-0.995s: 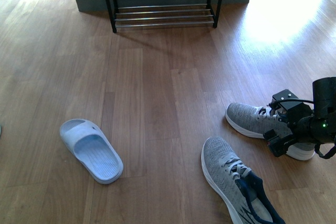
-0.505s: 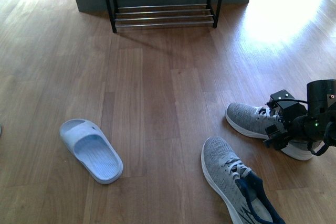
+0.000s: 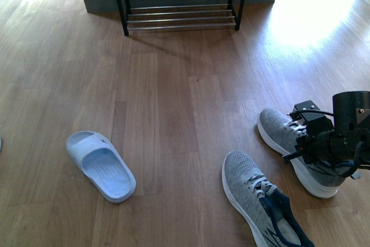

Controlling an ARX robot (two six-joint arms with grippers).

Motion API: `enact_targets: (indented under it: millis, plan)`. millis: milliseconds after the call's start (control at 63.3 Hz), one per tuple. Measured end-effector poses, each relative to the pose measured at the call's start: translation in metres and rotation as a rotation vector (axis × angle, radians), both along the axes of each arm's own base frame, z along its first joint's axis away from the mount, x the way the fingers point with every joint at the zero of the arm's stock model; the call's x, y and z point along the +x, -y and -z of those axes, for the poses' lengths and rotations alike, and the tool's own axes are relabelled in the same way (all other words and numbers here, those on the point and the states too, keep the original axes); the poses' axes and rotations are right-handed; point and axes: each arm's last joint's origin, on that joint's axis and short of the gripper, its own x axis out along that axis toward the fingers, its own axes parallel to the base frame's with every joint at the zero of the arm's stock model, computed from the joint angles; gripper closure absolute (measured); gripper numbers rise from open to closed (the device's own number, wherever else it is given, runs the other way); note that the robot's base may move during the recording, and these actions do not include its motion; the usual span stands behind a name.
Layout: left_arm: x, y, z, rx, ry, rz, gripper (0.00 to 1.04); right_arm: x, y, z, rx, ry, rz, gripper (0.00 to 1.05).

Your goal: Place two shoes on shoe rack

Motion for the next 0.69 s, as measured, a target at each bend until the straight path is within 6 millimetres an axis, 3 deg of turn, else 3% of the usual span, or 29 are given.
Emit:
enact_targets:
  millis: [158, 316, 332, 474, 695]
  plan:
    - [0.000, 0.000, 0.000, 0.000, 0.000, 0.000, 0.09, -0.025, -0.006, -0.042, 0.137, 0.073, 0.154, 1.03]
    - [0.000, 0.000, 0.000, 0.000, 0.000, 0.000, 0.09, -0.056, -0.014, -0.122, 0.246, 0.201, 0.195, 1.03]
    - [0.000, 0.000, 0.000, 0.000, 0.000, 0.000, 0.09, -0.063, -0.015, -0.138, 0.263, 0.221, 0.192, 1.03]
    - [0.000, 0.000, 0.000, 0.000, 0.000, 0.000, 0.09, -0.120, -0.024, -0.216, 0.372, 0.291, 0.161, 1.03]
    - [0.000, 0.000, 0.000, 0.000, 0.000, 0.000, 0.09, -0.197, -0.026, -0.287, 0.490, 0.405, 0.129, 1.03]
